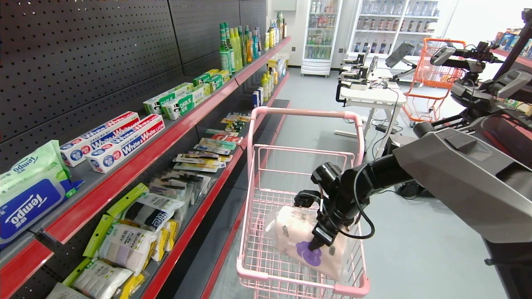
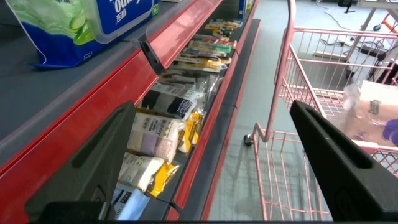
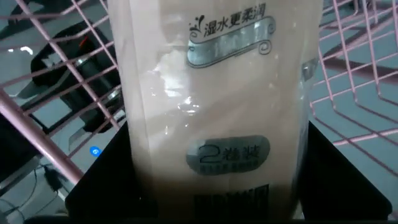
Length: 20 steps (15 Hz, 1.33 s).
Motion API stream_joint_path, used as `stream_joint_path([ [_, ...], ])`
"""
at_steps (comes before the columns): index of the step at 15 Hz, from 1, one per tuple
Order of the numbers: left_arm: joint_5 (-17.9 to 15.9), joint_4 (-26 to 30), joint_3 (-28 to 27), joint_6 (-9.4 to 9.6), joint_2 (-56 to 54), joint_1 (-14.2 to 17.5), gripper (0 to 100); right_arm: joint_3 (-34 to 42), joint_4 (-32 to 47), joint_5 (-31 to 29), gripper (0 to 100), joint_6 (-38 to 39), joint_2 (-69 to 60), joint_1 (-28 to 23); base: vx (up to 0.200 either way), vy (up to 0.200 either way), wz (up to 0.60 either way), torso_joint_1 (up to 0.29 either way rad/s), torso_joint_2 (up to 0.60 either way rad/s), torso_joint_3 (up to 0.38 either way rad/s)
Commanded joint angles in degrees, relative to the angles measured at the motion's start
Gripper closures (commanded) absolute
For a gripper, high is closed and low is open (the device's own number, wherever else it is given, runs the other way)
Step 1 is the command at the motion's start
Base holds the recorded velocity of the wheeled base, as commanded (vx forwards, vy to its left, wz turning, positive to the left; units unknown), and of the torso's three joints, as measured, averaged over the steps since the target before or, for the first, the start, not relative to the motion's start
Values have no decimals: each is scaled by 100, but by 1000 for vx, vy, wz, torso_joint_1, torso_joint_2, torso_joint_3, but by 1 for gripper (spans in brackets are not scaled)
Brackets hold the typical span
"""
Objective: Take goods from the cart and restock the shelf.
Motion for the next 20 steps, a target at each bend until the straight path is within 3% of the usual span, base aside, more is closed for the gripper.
stream_joint_path([
  [1, 4, -2, 0, -1, 7, 0, 0, 40, 295, -60, 100, -54, -159, -48, 0, 0, 0, 0, 0, 0],
  [5, 4, -2, 0, -1, 7, 0, 0, 145, 656, -174, 100, -45, -106, -57, 0, 0, 0, 0, 0, 0],
  [17, 4, -2, 0, -1, 7, 0, 0, 321, 673, -1097, 100, -238, -36, -57, 0, 0, 0, 0, 0, 0],
  [20, 4, -2, 0, -1, 7, 0, 0, 347, 594, -1080, 100, -177, -53, -65, 0, 0, 0, 0, 0, 0],
])
